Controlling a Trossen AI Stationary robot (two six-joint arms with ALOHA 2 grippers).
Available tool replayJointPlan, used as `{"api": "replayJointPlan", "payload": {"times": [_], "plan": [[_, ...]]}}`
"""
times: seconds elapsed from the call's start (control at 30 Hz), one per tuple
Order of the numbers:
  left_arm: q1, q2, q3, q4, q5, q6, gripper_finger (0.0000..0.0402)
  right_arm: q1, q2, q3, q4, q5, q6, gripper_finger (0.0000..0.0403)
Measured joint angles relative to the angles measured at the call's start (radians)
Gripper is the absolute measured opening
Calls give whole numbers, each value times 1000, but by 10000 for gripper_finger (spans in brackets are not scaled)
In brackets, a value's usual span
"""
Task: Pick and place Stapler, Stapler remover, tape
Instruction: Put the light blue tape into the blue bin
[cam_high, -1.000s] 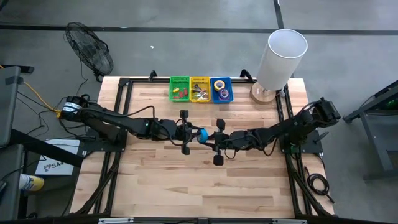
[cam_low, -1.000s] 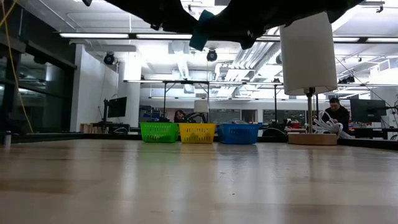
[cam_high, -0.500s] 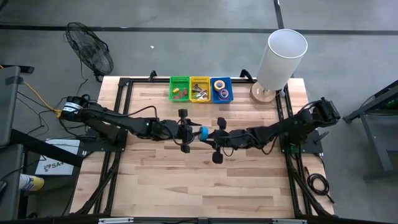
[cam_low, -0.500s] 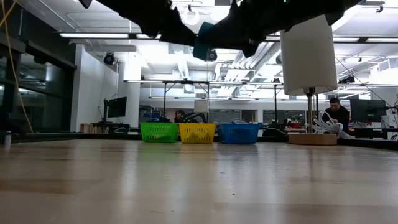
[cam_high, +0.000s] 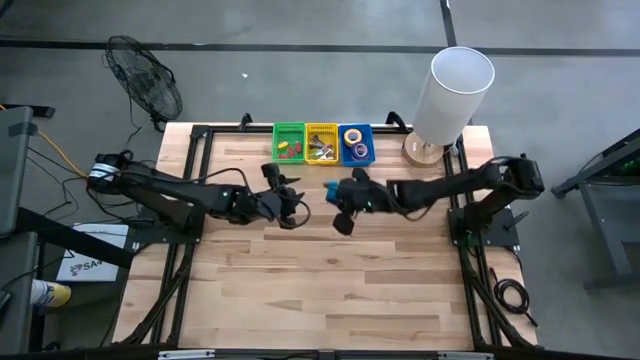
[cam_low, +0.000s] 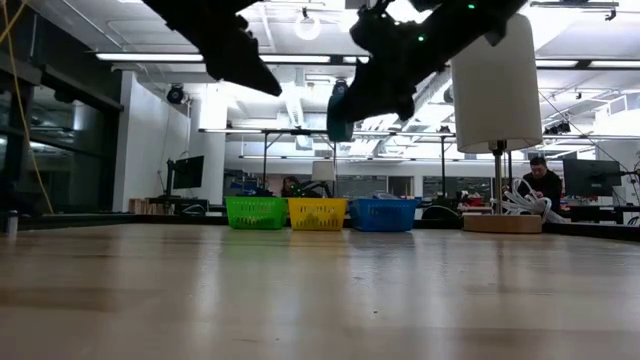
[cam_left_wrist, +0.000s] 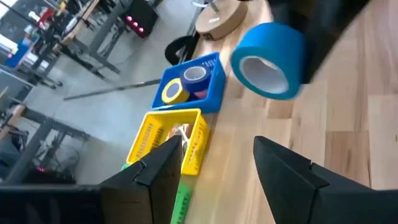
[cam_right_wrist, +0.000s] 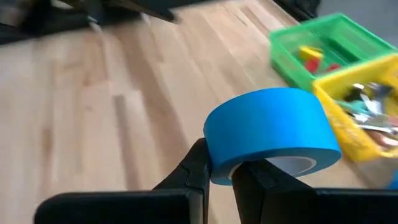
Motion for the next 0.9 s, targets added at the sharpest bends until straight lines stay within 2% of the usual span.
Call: {"api": "replayJointPlan", "payload": {"times": [0.2, 0.37, 0.5, 0.67, 0.9], "plan": [[1, -53, -1, -133, 7, -74, 195, -142, 0, 147, -290, -44, -31, 35], [54, -113, -73, -117, 84, -92, 195, -285, -1, 251, -478, -94, -51, 35], [135, -177, -173, -34, 180, -103, 195, -408, -1, 302, -559, -167, -57, 35], [218, -251, -300, 124, 334, -107, 195, -540, -1, 327, -565, -265, -74, 35], [303, -330, -460, 385, 516, -106, 195, -616, 88, 382, -578, -336, -95, 35]]}}
